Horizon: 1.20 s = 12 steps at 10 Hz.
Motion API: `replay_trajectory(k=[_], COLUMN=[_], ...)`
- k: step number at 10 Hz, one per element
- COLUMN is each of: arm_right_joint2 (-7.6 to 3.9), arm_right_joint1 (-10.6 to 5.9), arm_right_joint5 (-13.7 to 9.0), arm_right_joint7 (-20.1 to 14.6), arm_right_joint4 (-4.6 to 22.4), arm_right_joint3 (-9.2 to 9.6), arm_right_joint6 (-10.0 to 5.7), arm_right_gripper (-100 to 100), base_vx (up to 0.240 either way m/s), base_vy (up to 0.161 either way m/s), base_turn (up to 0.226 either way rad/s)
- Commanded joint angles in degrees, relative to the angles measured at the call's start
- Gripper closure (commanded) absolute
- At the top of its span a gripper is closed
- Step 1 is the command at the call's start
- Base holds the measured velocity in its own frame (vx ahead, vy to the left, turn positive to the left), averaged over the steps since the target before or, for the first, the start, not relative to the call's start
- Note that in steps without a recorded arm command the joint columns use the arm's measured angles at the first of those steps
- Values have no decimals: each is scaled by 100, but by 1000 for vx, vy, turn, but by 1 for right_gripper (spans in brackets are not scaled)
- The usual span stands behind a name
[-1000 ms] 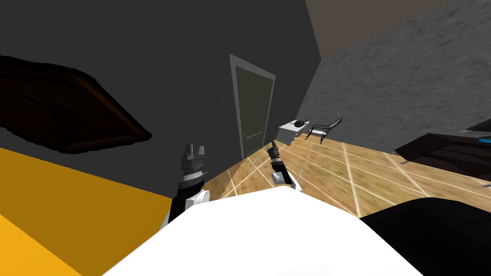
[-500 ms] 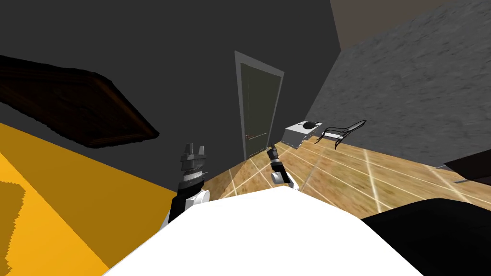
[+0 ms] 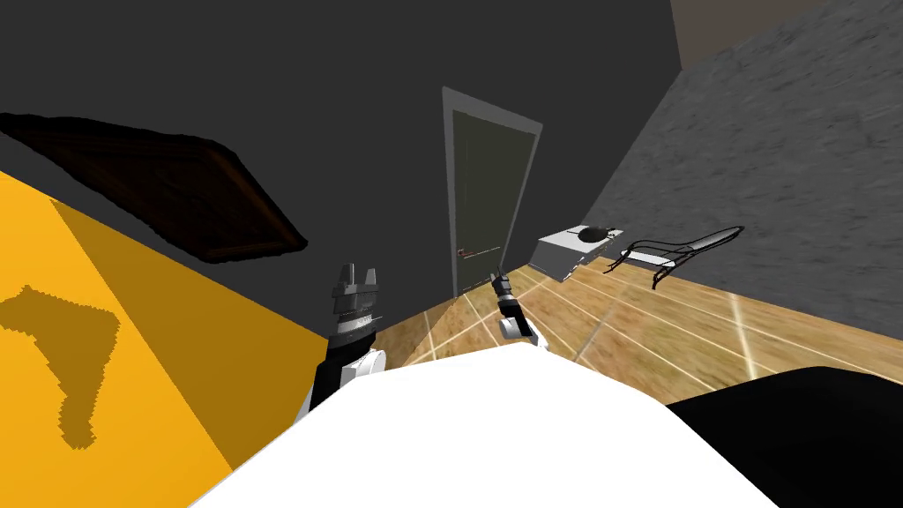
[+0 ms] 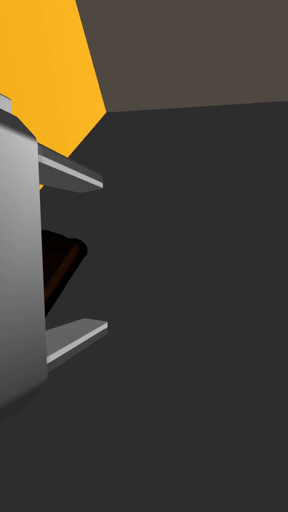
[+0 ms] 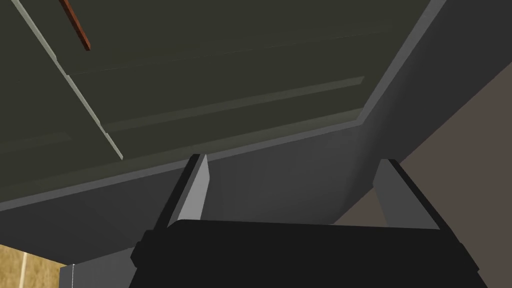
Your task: Pull the door open
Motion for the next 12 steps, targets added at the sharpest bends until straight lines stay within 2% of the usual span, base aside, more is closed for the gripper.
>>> replay_trajectory(k=[1, 12], arm_right_joint2=[-13, -129], arm_right_joint1=[-94, -615], arm_right_joint5=[-45, -369], arm_right_joint7=[41, 235], arm_right_joint4=[279, 1941], arm_right_joint3=[-21, -175], arm_right_joint6=[-77, -499], arm_right_gripper=[-100, -100], base_vx=[78, 66], base_vy=[-57, -80], base_turn=[178, 175])
